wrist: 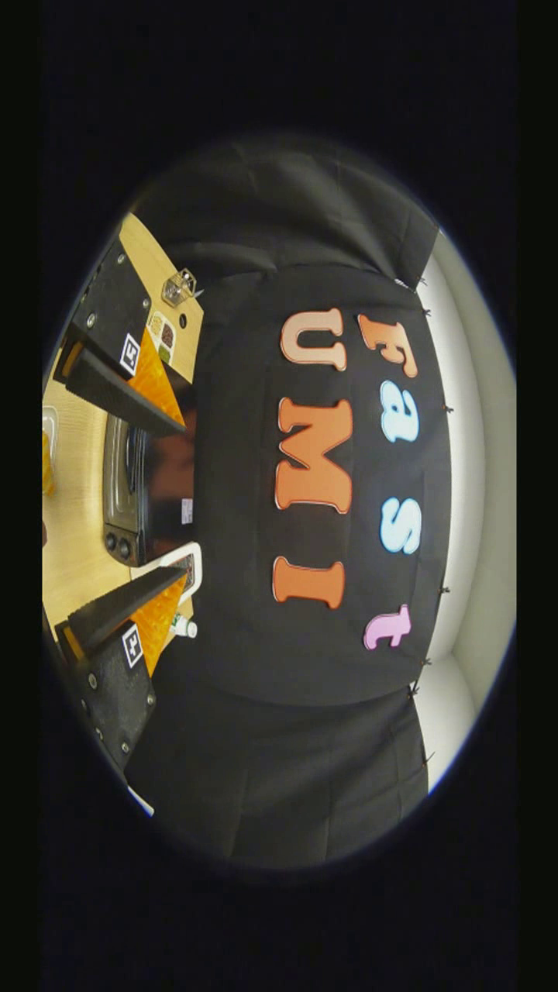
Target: Open the toaster oven, put the food inside, and close the toaster oven door.
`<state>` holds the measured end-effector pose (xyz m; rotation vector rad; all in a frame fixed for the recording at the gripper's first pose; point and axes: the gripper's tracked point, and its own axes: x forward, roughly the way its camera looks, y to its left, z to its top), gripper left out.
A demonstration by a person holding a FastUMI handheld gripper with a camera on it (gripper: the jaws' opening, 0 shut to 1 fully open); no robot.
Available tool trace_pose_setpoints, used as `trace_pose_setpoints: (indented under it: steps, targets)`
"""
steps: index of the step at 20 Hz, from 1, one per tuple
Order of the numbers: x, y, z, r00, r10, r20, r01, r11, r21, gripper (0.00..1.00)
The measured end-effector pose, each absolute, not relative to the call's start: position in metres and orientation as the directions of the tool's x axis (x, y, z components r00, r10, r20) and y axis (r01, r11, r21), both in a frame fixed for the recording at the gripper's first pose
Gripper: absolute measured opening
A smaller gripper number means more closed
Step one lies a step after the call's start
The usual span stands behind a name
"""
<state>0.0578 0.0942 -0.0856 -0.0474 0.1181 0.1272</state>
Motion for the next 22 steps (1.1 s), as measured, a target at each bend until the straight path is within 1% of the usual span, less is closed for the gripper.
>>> trace_pose_setpoints:
  steps: [11,17,21,22]
  targets:
    - [0.113,0.158,-0.195,0.95,0.21,-0.232,-0.22,0.975,-0.019,1.0]
    - [0.148,0.172,-0.238,0.937,0.188,-0.295,-0.208,0.977,-0.04,1.0]
    - [0.157,0.178,-0.257,0.922,0.18,-0.343,-0.196,0.98,-0.012,1.0]
    - [0.156,0.181,-0.255,0.924,0.185,-0.336,-0.202,0.979,-0.015,1.0]
